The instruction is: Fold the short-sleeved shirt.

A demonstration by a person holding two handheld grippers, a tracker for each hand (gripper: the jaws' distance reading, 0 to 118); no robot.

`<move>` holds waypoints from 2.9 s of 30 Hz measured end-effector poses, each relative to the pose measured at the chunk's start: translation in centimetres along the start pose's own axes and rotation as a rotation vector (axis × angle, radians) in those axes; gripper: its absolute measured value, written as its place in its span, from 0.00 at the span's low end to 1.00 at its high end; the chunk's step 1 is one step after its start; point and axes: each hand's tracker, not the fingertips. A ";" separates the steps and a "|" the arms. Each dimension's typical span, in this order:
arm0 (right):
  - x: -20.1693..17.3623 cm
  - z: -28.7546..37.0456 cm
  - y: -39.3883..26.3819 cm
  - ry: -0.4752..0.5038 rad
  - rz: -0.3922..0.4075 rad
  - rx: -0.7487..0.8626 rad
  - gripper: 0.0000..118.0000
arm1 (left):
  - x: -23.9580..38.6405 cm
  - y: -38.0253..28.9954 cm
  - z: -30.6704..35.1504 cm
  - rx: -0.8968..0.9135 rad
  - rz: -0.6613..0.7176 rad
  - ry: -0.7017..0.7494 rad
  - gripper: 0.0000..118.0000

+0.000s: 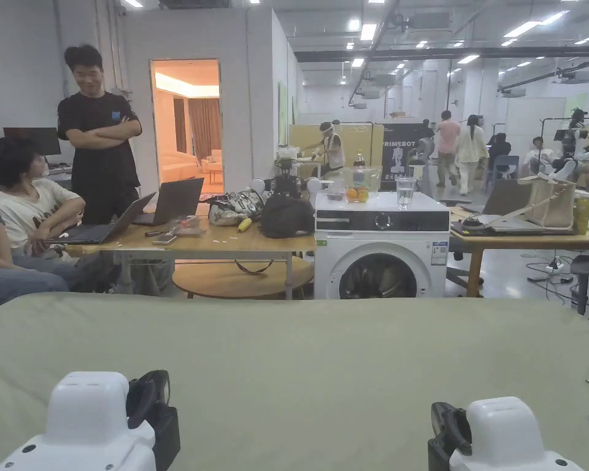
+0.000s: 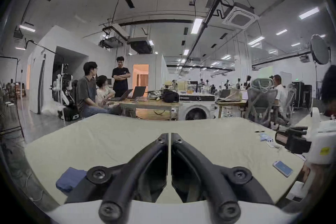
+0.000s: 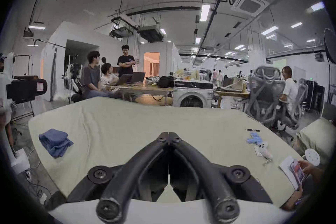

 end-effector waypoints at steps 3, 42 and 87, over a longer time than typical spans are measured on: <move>0.1 0.2 0.2 0.003 -0.004 -0.002 0.00 | 0.0 -0.4 0.3 0.014 0.014 -0.007 0.00; 1.3 1.3 0.1 -0.037 -0.124 0.039 0.91 | 0.3 -0.9 0.8 0.019 0.020 -0.005 0.95; 0.8 0.2 2.6 -0.005 -0.378 -0.217 0.91 | 0.7 -0.7 0.7 -0.003 0.052 -0.072 0.95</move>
